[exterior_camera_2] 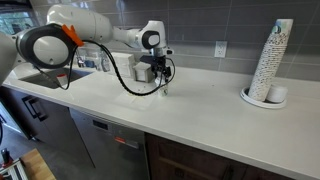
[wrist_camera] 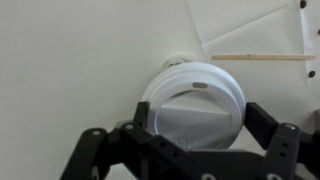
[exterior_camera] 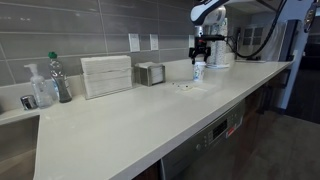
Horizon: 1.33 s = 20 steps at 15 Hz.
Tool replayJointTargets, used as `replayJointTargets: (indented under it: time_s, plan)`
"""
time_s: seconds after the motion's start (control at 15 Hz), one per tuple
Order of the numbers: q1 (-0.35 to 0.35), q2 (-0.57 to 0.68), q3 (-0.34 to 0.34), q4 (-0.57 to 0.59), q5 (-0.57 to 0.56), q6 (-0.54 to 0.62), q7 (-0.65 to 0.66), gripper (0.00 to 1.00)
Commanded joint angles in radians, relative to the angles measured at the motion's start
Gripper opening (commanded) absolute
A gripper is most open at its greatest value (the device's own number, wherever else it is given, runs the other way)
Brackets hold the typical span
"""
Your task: Put the lid on the cup
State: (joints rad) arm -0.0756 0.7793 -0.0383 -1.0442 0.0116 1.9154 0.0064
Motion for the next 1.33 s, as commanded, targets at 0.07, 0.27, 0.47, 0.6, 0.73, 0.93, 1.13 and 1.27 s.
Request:
replayJointTargets:
  time_s: [0.07, 0.27, 0.47, 0.6, 0.73, 0.93, 1.13, 1.27]
  plan:
    - [0.01, 0.0, 0.001, 0.008, -0.014, -0.027, -0.014, 1.0]
    - [0.016, -0.013, -0.001, -0.001, -0.018, -0.027, -0.012, 1.0]
    - [0.019, -0.02, -0.003, -0.006, -0.02, -0.031, -0.009, 1.0]
    - [0.021, -0.025, -0.007, -0.011, -0.025, -0.03, -0.005, 1.0]
    - [0.022, -0.031, -0.01, -0.017, -0.032, -0.031, -0.002, 1.0]
    - [0.023, -0.046, -0.01, -0.03, -0.038, -0.027, 0.0, 1.0]
    - [0.026, -0.089, -0.002, -0.069, -0.033, -0.022, -0.005, 1.0]
    - [0.028, -0.137, 0.007, -0.122, -0.023, 0.002, -0.017, 1.0]
